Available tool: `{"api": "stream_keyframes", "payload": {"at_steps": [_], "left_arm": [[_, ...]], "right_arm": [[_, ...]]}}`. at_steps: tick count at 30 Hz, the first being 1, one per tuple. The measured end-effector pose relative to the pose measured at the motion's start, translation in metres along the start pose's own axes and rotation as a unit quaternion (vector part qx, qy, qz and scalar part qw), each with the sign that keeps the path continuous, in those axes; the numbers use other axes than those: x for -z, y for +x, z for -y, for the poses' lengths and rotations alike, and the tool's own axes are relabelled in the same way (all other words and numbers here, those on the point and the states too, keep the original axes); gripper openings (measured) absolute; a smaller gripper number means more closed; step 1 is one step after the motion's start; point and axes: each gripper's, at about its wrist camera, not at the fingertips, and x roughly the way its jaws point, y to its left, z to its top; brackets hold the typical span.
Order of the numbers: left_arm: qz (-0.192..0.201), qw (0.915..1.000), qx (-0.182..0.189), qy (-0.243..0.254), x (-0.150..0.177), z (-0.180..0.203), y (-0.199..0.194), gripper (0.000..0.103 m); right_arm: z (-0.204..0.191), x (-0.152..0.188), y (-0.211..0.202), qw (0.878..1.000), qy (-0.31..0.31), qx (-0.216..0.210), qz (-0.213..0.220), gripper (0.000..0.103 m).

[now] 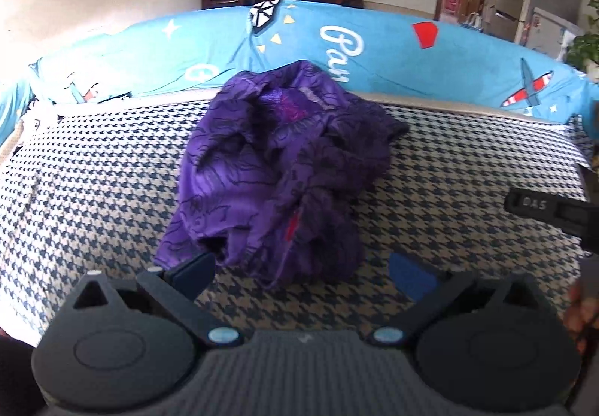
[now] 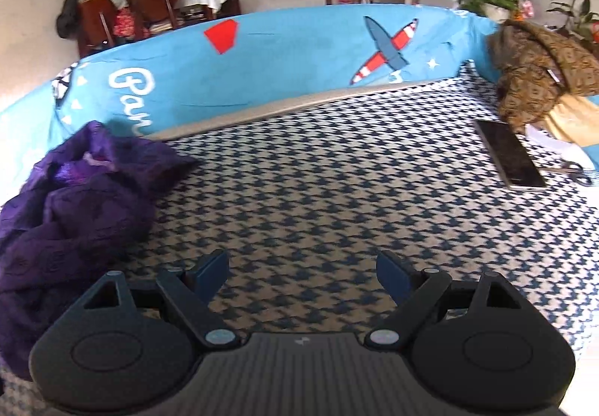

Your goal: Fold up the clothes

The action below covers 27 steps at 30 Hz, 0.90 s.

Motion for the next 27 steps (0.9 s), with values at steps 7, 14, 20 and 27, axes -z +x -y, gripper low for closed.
{"api": "stream_keyframes", "payload": {"at_steps": [7,14,20,27], "left_arm": [[0.008,0.9995,0.027,0.010,0.004,0.011,-0.009,0.103],[0.015,0.9989,0.041,0.016,0.005,0.016,-0.017,0.103],[0.018,0.9985,0.047,0.023,0.007,0.021,-0.022,0.103],[0.021,0.9978,0.054,0.033,0.009,0.026,-0.024,0.103]], "right_arm": [[0.014,0.000,0.005,1.000,0.005,0.031,-0.002,0.087],[0.024,0.000,0.006,0.999,0.012,0.048,-0.002,0.087],[0.030,0.001,0.007,0.998,0.016,0.055,-0.002,0.087],[0.032,0.002,0.007,0.998,0.012,0.059,-0.004,0.087]]}}
